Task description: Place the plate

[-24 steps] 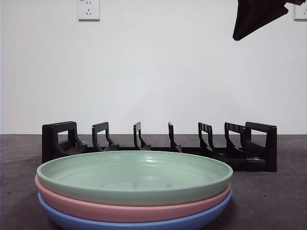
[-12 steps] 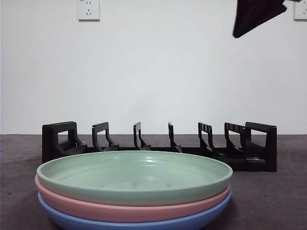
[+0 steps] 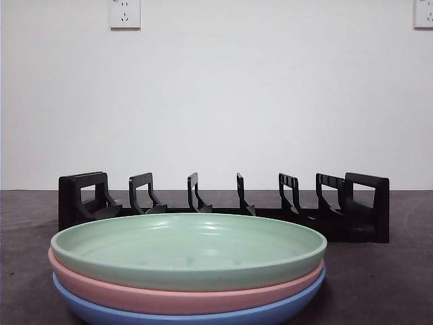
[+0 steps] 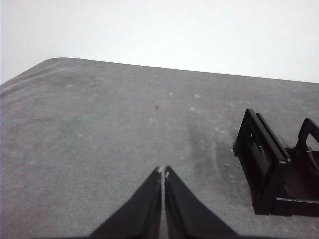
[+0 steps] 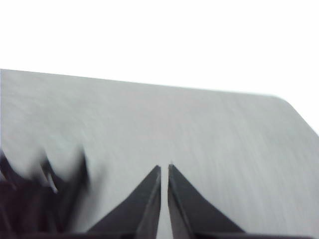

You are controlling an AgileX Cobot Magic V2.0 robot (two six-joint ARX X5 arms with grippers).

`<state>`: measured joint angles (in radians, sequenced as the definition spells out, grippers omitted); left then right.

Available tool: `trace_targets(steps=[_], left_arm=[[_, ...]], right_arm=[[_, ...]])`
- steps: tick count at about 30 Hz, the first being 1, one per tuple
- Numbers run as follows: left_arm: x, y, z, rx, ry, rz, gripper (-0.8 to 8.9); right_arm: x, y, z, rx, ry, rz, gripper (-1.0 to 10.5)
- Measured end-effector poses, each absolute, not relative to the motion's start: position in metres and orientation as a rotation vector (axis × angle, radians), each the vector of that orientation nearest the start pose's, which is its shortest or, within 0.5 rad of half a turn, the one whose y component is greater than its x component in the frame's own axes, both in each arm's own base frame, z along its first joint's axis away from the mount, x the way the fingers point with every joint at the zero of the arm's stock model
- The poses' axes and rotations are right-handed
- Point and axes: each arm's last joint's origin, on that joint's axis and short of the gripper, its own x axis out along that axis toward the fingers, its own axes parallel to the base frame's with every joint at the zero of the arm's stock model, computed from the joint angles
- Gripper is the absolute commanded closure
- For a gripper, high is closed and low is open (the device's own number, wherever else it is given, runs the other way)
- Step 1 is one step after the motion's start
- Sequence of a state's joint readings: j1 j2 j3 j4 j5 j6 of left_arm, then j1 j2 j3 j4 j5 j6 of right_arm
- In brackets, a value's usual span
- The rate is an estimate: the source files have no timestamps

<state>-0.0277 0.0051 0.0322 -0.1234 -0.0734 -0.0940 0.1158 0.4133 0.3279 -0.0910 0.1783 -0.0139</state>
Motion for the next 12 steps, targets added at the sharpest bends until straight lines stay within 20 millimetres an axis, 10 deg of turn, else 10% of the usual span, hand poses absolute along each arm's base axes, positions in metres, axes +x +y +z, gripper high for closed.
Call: trace_targets(steps=[5, 12], left_arm=[[0.095, 0.000, 0.162, -0.089, 0.094, 0.051, 8.06], [0.095, -0.001, 0.162, -0.089, 0.094, 0.050, 8.06]], right_arm=[[0.100, 0.000, 0.166, -0.013, 0.181, -0.112, 9.2], [0.096, -0.001, 0.154, 0.027, 0.137, -0.102, 9.2]])
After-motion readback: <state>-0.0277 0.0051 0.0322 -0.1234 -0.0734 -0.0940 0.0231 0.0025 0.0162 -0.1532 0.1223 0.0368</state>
